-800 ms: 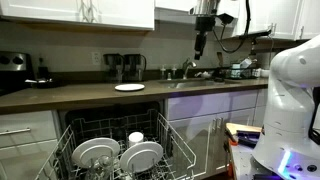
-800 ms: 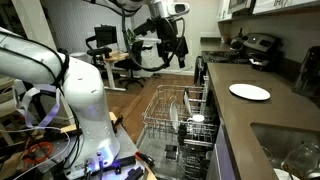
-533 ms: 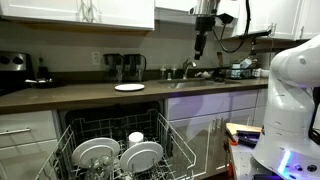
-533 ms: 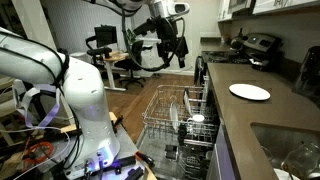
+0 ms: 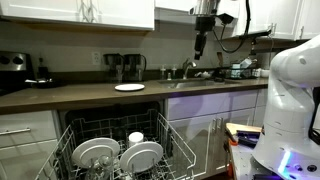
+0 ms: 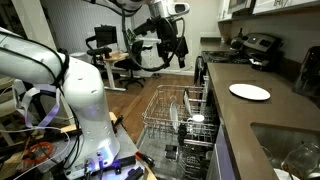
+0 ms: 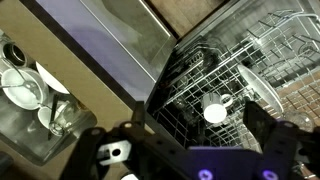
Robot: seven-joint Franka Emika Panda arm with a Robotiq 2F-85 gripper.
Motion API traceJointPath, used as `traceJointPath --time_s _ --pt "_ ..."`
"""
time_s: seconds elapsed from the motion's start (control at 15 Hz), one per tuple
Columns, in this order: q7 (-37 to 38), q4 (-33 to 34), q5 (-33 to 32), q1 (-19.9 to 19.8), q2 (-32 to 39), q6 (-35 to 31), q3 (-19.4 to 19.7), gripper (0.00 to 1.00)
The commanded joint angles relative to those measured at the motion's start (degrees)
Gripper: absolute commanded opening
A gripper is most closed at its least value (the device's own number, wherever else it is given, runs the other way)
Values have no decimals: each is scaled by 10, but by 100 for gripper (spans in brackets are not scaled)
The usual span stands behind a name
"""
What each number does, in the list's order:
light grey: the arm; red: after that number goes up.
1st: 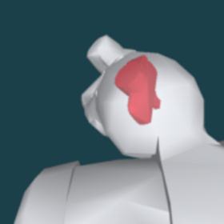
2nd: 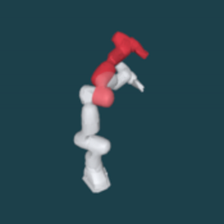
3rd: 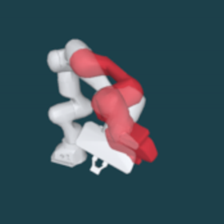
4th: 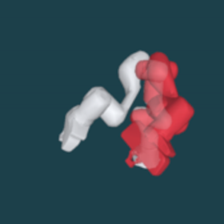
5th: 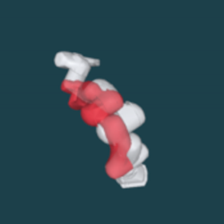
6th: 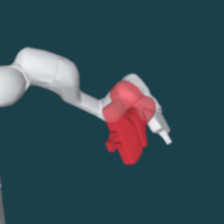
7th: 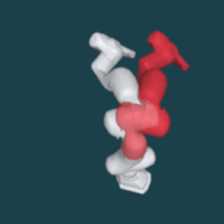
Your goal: Place the white plate in the dishwasher
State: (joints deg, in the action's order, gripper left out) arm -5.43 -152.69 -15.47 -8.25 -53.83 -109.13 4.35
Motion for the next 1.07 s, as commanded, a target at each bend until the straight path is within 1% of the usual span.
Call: traceJointPath --time_s 0.0,0.27,0.53,0.8,1.0 --pt "1 8 -8 7 9 -2 4 100" --pt "-22 54 -41 13 72 -47 3 100" --pt "-65 108 -71 24 164 -123 13 100" --pt "-121 163 -71 37 266 -200 28 100" --pt "-138 212 -68 40 350 -233 23 100"
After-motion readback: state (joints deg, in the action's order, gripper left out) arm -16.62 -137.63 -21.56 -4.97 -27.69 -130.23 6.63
